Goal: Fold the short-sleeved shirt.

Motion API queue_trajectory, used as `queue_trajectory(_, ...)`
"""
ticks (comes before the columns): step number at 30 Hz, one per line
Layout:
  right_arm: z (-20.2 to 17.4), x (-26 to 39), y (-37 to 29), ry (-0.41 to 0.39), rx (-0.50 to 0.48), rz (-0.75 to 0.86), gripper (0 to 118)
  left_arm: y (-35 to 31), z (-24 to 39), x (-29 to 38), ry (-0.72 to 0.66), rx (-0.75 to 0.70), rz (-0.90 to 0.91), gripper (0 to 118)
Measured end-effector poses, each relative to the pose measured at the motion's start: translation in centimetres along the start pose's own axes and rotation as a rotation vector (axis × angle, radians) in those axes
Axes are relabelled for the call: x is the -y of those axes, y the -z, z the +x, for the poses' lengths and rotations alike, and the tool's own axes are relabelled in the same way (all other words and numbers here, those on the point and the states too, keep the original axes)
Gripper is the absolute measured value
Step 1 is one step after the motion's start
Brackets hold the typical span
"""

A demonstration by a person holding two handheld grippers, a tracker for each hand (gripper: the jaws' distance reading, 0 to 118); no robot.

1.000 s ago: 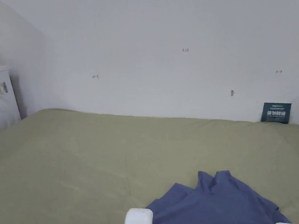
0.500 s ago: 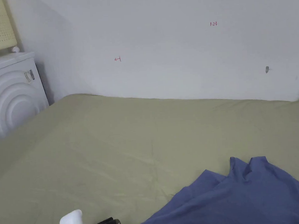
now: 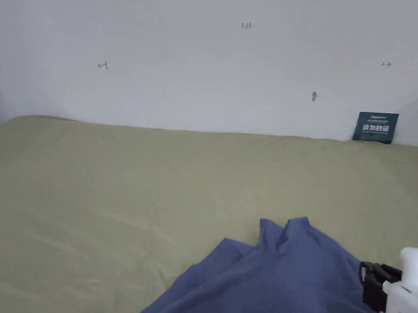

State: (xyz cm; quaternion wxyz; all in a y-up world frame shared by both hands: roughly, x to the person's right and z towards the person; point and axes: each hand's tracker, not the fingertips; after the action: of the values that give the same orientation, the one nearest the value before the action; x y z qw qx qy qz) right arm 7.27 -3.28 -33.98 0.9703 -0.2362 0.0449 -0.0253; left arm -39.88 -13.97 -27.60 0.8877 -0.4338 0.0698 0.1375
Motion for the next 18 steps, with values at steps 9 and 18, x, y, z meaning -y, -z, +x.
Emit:
queue_trajectory(9, 3.8, -10.4, 22.2, -0.335, -0.224, -0.482, 75, -0.7, 0.2, -0.5, 0.001, -0.02, -0.01, 0)
queue_trajectory(18, 3.1, -9.5, 33.7, -0.578, -0.396, -0.578, 75, 0.0, 0.3, -0.5, 0.024, -0.05, -0.033, 0)
